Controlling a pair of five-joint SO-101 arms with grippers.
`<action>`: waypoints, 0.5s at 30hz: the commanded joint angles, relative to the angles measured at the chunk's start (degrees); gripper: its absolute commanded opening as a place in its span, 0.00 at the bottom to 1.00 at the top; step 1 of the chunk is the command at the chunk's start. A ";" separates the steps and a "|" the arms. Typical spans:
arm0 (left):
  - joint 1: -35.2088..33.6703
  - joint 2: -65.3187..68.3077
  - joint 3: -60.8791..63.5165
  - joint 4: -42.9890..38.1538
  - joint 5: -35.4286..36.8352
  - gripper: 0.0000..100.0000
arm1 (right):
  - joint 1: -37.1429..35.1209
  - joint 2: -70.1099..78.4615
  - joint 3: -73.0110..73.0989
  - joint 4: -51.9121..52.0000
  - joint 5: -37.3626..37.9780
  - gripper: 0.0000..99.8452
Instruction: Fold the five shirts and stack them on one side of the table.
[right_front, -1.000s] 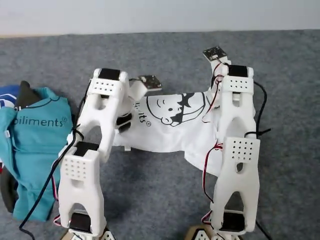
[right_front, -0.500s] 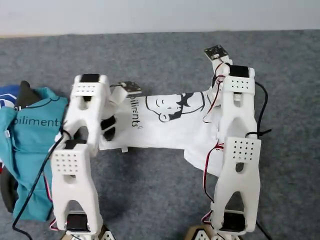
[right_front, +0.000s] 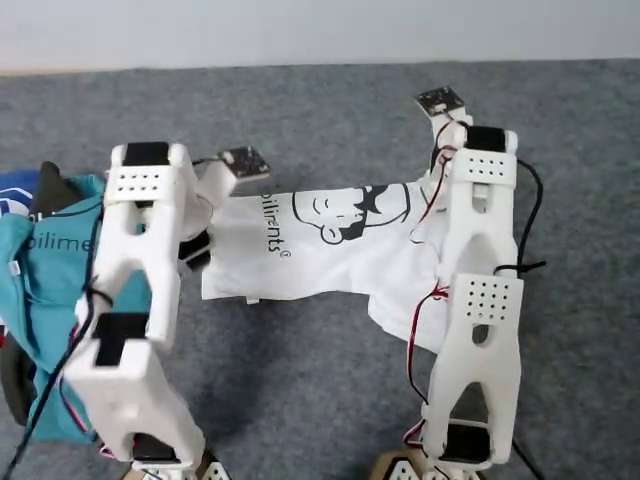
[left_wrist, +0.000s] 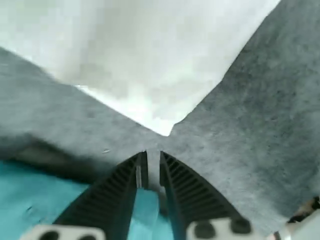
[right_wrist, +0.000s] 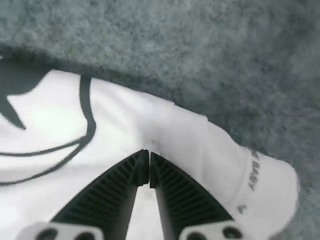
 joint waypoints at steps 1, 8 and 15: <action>1.32 -6.24 -0.40 -4.57 2.90 0.06 | -2.77 -3.12 -7.91 4.70 -0.44 0.01; 1.32 -2.46 -0.40 -18.90 18.55 0.06 | -6.02 -3.38 -14.15 12.35 -2.81 0.01; 1.32 9.23 -9.10 -23.91 29.27 0.06 | -5.93 -7.08 -3.34 12.44 -4.92 0.01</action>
